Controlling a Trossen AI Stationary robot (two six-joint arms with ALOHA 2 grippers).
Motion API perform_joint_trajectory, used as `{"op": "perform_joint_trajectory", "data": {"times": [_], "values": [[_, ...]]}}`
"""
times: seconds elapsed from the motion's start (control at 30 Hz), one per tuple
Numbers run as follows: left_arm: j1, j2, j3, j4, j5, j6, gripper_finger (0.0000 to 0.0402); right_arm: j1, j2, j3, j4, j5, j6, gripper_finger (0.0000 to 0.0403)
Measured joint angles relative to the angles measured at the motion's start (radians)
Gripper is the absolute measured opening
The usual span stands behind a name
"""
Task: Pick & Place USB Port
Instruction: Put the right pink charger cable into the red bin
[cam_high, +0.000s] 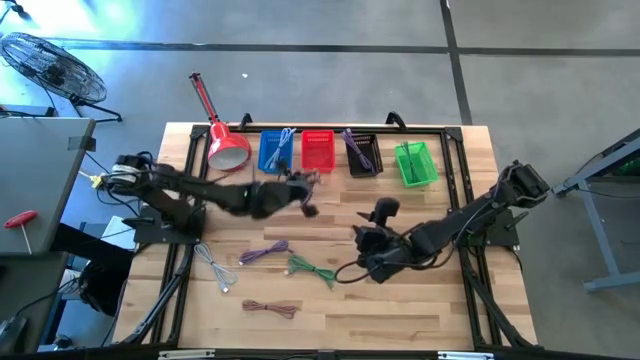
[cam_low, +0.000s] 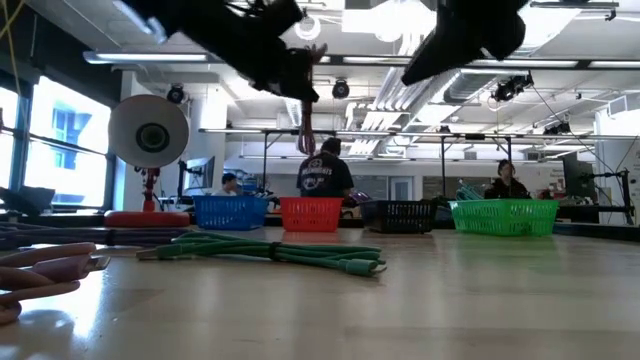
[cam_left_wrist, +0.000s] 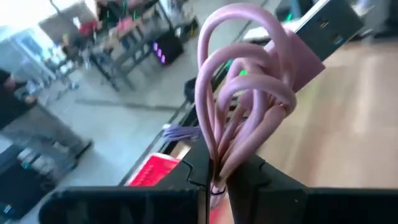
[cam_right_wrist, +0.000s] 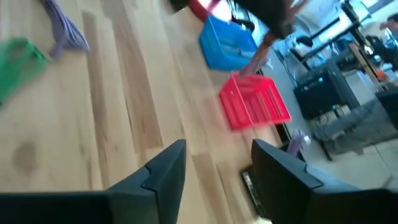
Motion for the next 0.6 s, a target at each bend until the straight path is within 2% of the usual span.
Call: {"op": "perform_joint_trajectory", "data": {"times": [0.2,0.3,0.47,0.6], "values": [[0.217,0.014,0.209,-0.321,0.162,-0.178,0.0019,0.000,0.000,0.000,-0.117,-0.008,0.092,0.0152],[0.320,0.016,0.263,-0.351,0.287,-0.256,0.0019,0.000,0.000,0.000,-0.182,-0.011,0.150,0.0142],[0.483,0.026,0.275,-0.384,0.531,-0.441,0.0019,0.000,-0.001,0.000,-0.256,-0.037,0.239,0.0134],[0.561,0.076,0.275,-0.392,0.657,-0.530,0.0019,0.000,-0.001,0.000,-0.275,-0.037,0.273,0.0133]]}}
